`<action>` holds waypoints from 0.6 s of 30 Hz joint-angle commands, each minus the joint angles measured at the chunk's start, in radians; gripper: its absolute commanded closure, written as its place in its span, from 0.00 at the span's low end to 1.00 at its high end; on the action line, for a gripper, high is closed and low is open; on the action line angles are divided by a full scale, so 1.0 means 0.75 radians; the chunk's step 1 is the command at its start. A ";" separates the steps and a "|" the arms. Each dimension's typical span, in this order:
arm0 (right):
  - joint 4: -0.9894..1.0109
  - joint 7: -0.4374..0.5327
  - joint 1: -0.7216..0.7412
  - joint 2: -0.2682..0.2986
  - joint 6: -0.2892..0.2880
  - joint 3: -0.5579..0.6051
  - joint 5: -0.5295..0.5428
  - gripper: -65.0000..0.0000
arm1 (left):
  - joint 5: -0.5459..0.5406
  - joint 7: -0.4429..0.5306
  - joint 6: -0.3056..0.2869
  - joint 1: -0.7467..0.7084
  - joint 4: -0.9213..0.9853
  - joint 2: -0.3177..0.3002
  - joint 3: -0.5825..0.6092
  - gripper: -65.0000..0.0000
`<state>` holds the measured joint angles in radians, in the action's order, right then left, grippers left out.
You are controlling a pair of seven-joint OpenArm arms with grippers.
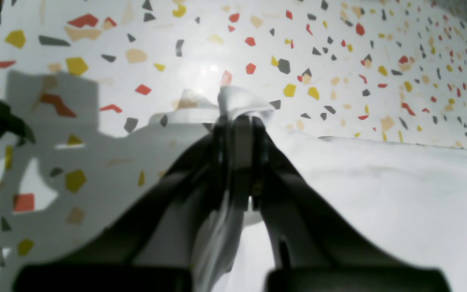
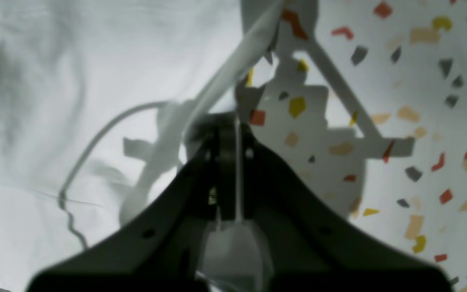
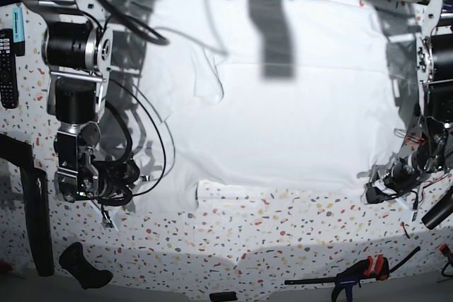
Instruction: Fold the T-shirt properly
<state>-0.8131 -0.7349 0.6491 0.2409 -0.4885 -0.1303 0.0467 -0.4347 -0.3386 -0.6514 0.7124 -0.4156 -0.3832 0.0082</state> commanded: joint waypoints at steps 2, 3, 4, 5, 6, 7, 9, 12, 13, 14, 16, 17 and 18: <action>-0.068 0.021 0.050 0.009 -0.014 -0.002 0.012 1.00 | -0.026 0.016 -0.011 0.048 -0.048 -0.030 -0.002 1.00; -0.089 0.020 0.050 0.009 -0.014 -0.002 0.012 1.00 | -0.026 0.013 -0.011 0.047 -0.057 -0.033 -0.002 1.00; -0.110 0.019 0.050 0.009 -0.014 -0.002 0.012 1.00 | -0.026 0.013 -0.011 0.048 -0.066 -0.037 -0.002 1.00; -0.130 0.016 0.050 0.010 -0.014 -0.002 0.012 1.00 | -0.027 0.013 -0.011 0.048 -0.074 -0.041 -0.002 1.00; -0.148 0.015 0.051 0.011 -0.014 -0.002 0.012 1.00 | -0.027 0.013 -0.011 0.048 -0.080 -0.044 -0.002 1.00; -0.163 0.014 0.051 0.013 -0.014 -0.002 0.012 1.00 | -0.026 0.012 -0.011 0.048 -0.089 -0.048 -0.002 1.00; -0.175 0.005 0.061 0.020 -0.015 -0.002 0.025 1.00 | -0.039 -0.010 -0.011 0.048 -0.099 -0.053 -0.002 1.00; -0.175 0.002 0.090 0.046 -0.020 -0.001 0.053 1.00 | -0.154 -0.087 -0.011 0.048 -0.112 -0.064 -0.002 1.00; -0.175 0.002 0.106 0.054 -0.022 -0.001 0.057 1.00 | -0.189 -0.107 -0.011 0.048 -0.116 -0.068 -0.002 1.00; -0.175 0.001 0.120 0.065 -0.027 -0.001 0.057 1.00 | -0.213 -0.117 -0.011 0.048 -0.122 -0.070 -0.002 1.00; -0.175 -0.017 0.153 0.087 -0.048 0.001 0.095 1.00 | -0.215 -0.118 -0.011 0.048 -0.135 -0.073 -0.002 1.00; -0.175 -0.031 0.166 0.097 -0.065 0.001 0.122 1.00 | -0.215 -0.117 -0.011 0.048 -0.141 -0.074 -0.002 1.00; -0.175 -0.043 0.179 0.105 -0.082 0.001 0.139 1.00 | -0.215 -0.118 -0.011 0.048 -0.150 -0.077 -0.002 1.00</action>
<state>-0.9241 -0.7853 0.7464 0.3115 -0.5468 -0.1284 0.1421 -0.5770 -0.4492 -0.6540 0.7120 -0.5076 -0.4213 0.0082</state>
